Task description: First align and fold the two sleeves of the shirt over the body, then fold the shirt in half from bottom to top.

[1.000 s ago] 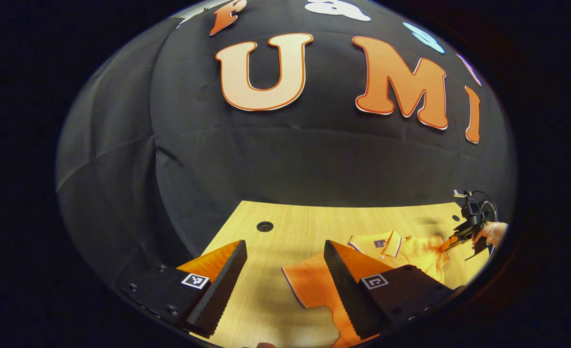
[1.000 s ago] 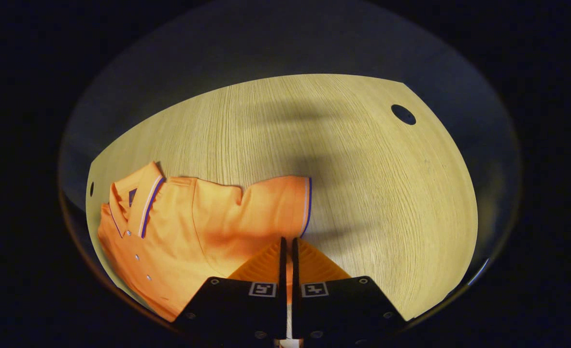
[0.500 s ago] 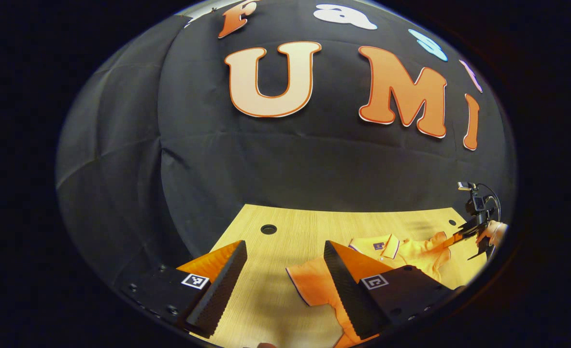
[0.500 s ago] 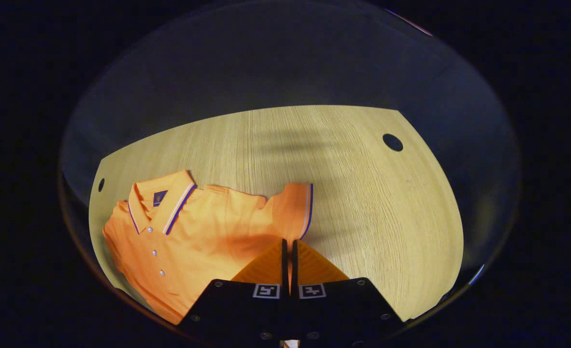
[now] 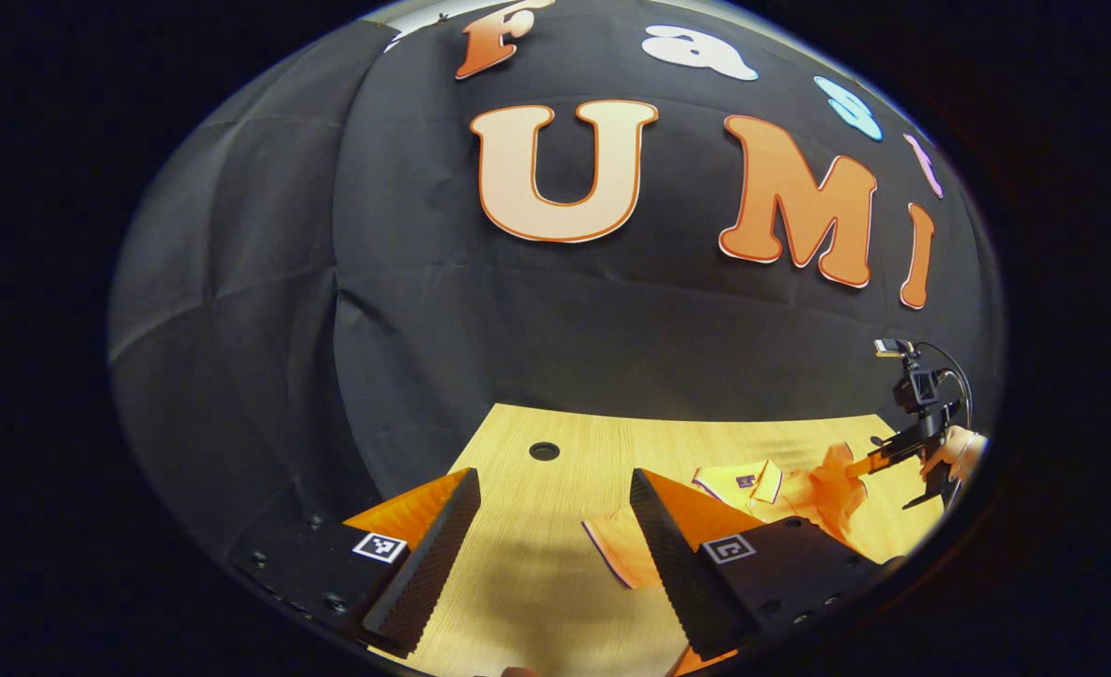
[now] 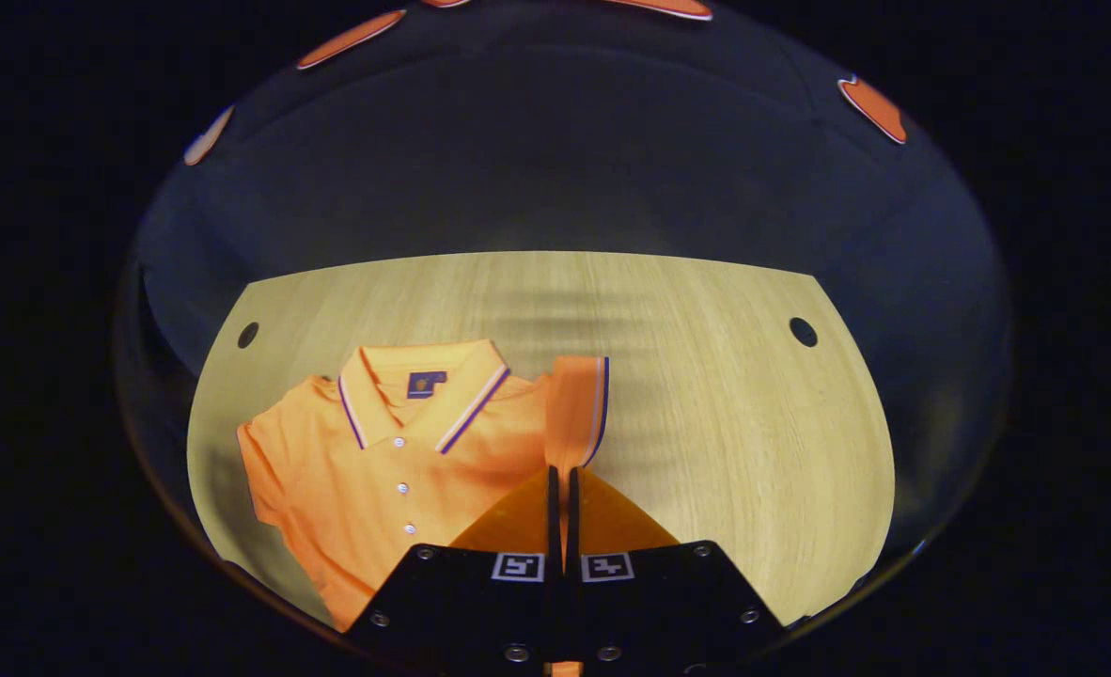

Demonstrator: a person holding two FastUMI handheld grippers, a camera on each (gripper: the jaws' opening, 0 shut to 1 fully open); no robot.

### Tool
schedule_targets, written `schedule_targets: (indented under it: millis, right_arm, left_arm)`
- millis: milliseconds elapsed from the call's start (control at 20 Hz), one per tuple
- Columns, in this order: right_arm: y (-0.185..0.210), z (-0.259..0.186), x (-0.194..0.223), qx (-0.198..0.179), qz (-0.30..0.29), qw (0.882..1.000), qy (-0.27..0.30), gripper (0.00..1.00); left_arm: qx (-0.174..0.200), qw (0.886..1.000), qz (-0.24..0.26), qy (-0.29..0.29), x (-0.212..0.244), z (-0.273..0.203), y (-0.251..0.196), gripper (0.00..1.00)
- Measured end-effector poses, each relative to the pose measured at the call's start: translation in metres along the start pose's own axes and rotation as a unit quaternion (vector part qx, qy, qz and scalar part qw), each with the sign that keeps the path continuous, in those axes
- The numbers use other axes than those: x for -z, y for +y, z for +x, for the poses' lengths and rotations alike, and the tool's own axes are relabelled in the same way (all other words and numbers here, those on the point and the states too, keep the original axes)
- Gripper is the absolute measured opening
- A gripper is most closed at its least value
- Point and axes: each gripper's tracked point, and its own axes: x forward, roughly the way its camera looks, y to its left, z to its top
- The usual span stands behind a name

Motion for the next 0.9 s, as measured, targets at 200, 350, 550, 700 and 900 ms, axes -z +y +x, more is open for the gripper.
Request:
schedule_targets:
  millis: [200, 350, 550, 700, 900]
  right_arm:
    - [0.043, 0.013, 0.011, -0.022, -0.036, 0.999, 0.013, 0.00]
    - [0.067, 0.023, 0.019, -0.040, -0.058, 0.997, 0.020, 0.01]
    - [0.094, 0.027, 0.032, -0.066, -0.059, 0.995, 0.039, 0.02]
    - [0.110, 0.024, 0.034, -0.092, -0.053, 0.993, 0.043, 0.12]
    - [0.123, 0.015, 0.031, -0.118, -0.033, 0.992, 0.032, 0.74]
  left_arm:
    - [-0.005, 1.000, -0.002, 0.007, 0.002, -0.002, 0.004, 0.98]
    - [-0.012, 1.000, -0.002, 0.015, 0.005, -0.004, 0.008, 0.98]
    - [-0.018, 1.000, -0.004, 0.024, 0.008, -0.007, 0.010, 0.98]
    - [-0.016, 0.999, -0.006, 0.028, 0.010, -0.008, 0.009, 0.98]
    - [-0.011, 0.999, -0.006, 0.032, 0.011, -0.009, 0.007, 0.98]
